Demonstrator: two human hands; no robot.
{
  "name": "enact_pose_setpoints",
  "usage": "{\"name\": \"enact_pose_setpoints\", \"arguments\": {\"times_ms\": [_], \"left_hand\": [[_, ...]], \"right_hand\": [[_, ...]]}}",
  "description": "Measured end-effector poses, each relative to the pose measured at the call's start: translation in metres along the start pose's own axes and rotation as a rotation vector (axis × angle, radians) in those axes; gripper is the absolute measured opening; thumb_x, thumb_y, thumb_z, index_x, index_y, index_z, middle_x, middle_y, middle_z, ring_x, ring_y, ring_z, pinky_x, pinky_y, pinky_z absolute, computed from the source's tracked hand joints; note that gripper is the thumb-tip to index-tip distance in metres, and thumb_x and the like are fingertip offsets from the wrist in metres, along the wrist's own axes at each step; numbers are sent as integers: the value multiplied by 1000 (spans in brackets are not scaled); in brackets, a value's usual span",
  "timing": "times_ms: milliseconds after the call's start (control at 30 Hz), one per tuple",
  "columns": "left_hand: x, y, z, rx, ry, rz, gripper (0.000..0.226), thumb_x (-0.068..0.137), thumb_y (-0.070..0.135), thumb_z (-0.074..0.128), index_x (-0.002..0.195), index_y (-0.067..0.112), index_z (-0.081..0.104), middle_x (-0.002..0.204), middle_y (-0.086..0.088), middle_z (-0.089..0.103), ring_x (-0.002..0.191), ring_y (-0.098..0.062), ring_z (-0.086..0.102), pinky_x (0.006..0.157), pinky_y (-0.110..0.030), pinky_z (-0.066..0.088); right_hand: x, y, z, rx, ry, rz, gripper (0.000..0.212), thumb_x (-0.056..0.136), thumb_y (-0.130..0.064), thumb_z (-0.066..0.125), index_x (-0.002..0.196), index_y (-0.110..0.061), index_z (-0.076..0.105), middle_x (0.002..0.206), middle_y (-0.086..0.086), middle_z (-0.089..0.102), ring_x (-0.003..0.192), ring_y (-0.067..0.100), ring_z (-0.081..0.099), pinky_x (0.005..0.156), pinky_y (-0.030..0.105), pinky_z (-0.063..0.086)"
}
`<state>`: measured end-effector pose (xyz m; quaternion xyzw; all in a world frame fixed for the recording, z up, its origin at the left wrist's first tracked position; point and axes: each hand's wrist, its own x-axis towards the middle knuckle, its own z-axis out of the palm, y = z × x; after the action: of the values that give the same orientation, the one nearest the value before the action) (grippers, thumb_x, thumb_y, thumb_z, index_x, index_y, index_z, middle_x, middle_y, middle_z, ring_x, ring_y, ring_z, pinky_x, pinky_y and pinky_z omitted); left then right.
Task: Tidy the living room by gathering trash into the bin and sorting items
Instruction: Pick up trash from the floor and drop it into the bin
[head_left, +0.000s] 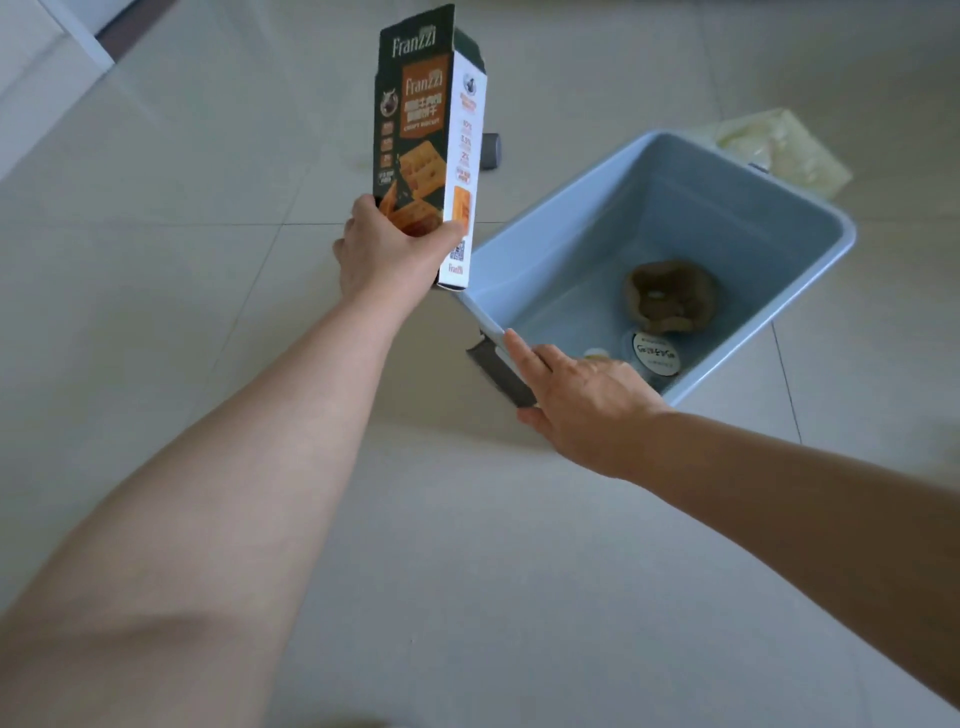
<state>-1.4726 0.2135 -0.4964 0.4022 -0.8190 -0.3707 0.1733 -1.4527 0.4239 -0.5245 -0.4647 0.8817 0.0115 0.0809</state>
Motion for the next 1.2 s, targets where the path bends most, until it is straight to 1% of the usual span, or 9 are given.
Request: {"name": "enact_pose_setpoints", "arguments": {"times_ms": [100, 167, 233, 500, 700, 800, 933, 1067, 1200], "left_hand": [[-9, 16, 10, 30, 0, 96, 79, 52, 61, 65, 119, 22, 48, 117, 4, 57, 114, -22, 48, 92, -44, 48], [-16, 27, 18, 69, -8, 164, 79, 57, 59, 66, 124, 21, 46, 122, 4, 55, 117, -23, 44, 95, -43, 45], [-24, 37, 28, 91, -39, 218, 81, 59, 58, 67, 128, 21, 44, 125, 3, 54, 119, -24, 43, 97, -43, 44], [-57, 65, 71, 374, -325, 367, 87, 61, 62, 68, 131, 19, 40, 127, -2, 54, 118, -27, 49, 94, -42, 46], [-68, 56, 90, 609, -509, 297, 83, 66, 57, 70, 129, 14, 37, 127, -8, 53, 116, -30, 51, 89, -40, 48], [-68, 50, 92, 665, -496, 299, 81, 69, 55, 70, 129, 12, 38, 128, -11, 53, 116, -32, 52, 89, -39, 45], [-68, 47, 90, 648, -429, 311, 63, 82, 52, 57, 130, 13, 44, 130, -10, 50, 118, -33, 51, 81, -37, 39], [-56, 47, 73, 499, -226, 356, 37, 95, 31, 46, 129, 15, 51, 134, -5, 54, 123, -27, 50, 93, -36, 42], [-40, 29, 53, 403, -71, 318, 32, 95, 17, 43, 124, 16, 56, 127, -3, 60, 119, -26, 51, 91, -34, 42]], "right_hand": [[-8, 11, -1, 17, 51, 2, 56, 99, -50, 27, 146, -20, 21, 116, 0, 59, 99, 30, 60, 69, 36, 36], [-14, 23, -3, 40, 81, 11, 44, 98, -52, 22, 115, -25, 52, 101, 0, 65, 93, 29, 62, 69, 34, 38], [-19, 36, -3, 3, 87, 13, 53, 98, -51, 18, 87, -21, 61, 91, 0, 67, 86, 28, 62, 75, 33, 44], [-41, 66, 3, -24, 59, 9, 62, 97, -57, 16, 86, -21, 66, 86, 0, 67, 80, 24, 59, 71, 30, 32], [-43, 62, -3, -8, 72, 40, 51, 100, -46, 20, 82, -21, 61, 81, -4, 61, 70, 19, 51, 76, 30, 41], [-42, 61, -5, -4, 47, 77, 46, 100, -42, 22, 76, -21, 54, 79, -2, 60, 70, 19, 52, 80, 32, 45], [-40, 58, -8, 7, 27, 114, 39, 100, -39, 25, 76, -21, 49, 82, -2, 55, 73, 21, 46, 72, 30, 35], [-32, 54, -8, 39, 13, 177, 31, 102, -35, 27, 83, -24, 50, 93, 0, 64, 77, 24, 49, 67, 30, 34], [-20, 41, -12, 181, 66, 218, 36, 101, -38, 26, 90, -23, 56, 95, -1, 65, 82, 26, 57, 66, 32, 41]]}}
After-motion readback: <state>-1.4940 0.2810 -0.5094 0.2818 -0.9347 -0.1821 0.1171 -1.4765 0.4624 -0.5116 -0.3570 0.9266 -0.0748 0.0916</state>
